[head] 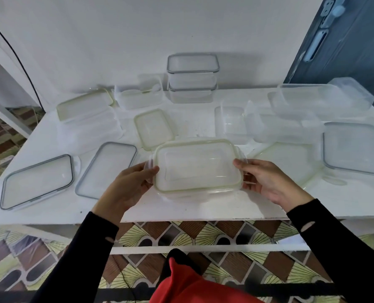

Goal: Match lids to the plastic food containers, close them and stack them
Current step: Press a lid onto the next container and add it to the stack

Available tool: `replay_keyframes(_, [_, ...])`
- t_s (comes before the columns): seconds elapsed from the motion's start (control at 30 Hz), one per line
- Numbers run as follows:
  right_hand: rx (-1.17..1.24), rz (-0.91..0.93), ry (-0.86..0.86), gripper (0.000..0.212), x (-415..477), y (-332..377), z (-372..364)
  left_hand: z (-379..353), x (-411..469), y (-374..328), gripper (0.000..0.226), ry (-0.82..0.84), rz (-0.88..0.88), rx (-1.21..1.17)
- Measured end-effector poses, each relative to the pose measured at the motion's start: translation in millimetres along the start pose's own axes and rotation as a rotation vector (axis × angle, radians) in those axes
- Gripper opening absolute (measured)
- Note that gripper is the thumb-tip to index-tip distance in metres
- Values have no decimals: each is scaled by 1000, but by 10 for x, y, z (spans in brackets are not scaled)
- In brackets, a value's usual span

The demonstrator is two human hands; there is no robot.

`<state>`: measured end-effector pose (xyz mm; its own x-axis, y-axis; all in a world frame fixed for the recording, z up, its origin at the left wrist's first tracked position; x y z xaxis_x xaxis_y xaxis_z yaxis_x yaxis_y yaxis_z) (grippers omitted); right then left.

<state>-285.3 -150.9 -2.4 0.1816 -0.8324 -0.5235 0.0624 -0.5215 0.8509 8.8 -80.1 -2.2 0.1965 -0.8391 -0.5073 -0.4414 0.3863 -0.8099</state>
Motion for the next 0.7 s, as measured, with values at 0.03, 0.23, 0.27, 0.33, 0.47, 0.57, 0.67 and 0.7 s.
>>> replay_keyframes(0.03, [6,-2,1,27,1,4,10,7,-12,-16,23,4,-2,13])
replay_keyframes(0.23, [-59,43,-7,20,38,53,-9,22,-55,-60,24,-8,-20,37])
replay_keyframes(0.27, [-53,36,-11,18,44,49,-14,26,-56,-56,25,-19,-25,32])
replay_keyframes(0.33, [-33,12,-12,17,47,41,-15,33,-50,-41,27,-26,-32,10])
replay_keyframes(0.47, [-22,-21,-12,17,52,48,-10,8,-35,0,28,-11,-23,-23])
replay_keyframes(0.57, [-14,-44,-15,18,57,47,-2,-37,-10,-8,23,-23,-23,-36])
replay_keyframes(0.67, [3,-67,-8,21,57,36,0,-36,-4,-27,29,-2,-13,-8])
replay_keyframes(0.7, [-1,-72,-6,21,58,38,-1,-21,-10,-34,32,11,-10,2])
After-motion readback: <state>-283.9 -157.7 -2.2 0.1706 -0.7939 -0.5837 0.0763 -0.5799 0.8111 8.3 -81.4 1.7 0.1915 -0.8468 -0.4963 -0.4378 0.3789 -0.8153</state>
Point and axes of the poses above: each hand's wrist, its own x-axis towards the middle knuckle, its own z-axis out of the back of the hand, y = z × x, the point moved 5 cm from there along x, towards the middle knuckle, and after that the axes turned 2 degrees about -x, right-handed, at the moved point
